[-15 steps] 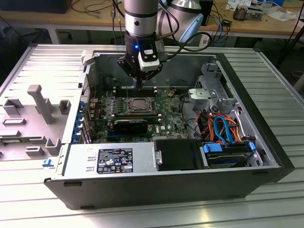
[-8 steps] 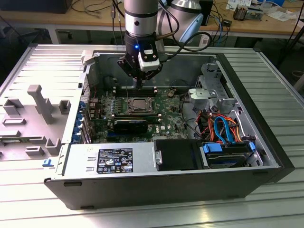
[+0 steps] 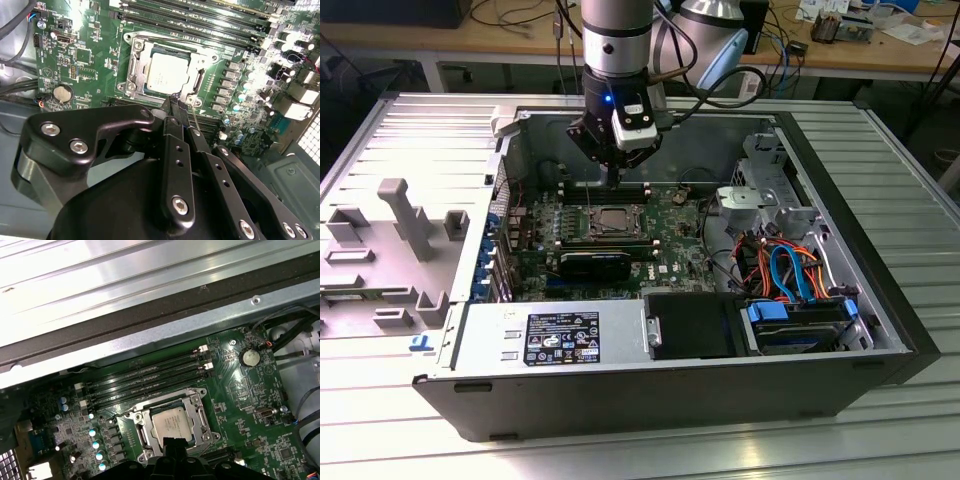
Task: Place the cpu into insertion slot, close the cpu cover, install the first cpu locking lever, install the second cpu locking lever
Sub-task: 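Install the first cpu locking lever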
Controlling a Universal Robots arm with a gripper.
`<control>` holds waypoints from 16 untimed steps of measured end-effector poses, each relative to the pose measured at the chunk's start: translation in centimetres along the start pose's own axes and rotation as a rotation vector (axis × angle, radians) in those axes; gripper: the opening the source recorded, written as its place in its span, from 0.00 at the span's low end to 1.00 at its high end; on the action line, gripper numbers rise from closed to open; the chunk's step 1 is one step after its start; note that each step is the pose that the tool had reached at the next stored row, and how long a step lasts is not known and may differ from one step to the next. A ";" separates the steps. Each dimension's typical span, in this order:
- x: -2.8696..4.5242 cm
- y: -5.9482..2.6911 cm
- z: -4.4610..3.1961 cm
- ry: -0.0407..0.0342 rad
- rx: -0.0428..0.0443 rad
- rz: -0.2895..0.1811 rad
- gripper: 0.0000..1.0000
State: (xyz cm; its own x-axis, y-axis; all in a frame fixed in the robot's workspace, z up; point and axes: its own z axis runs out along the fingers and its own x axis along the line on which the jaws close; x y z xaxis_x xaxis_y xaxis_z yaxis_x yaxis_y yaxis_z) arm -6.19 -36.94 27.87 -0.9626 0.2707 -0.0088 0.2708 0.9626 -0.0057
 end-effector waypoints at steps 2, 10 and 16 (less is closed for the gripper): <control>0.00 0.00 0.00 -0.0004 -0.0008 -0.079 0.11; 1.07 -0.30 0.07 -0.0012 -0.0018 -0.208 0.11; 1.08 -0.30 0.11 -0.0016 -0.0026 -0.291 0.11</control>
State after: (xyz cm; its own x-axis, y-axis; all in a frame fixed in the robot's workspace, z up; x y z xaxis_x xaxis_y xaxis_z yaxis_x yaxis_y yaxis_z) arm -7.31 -36.94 27.76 -0.9998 -0.0169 -0.0088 -0.0169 0.9998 -0.0057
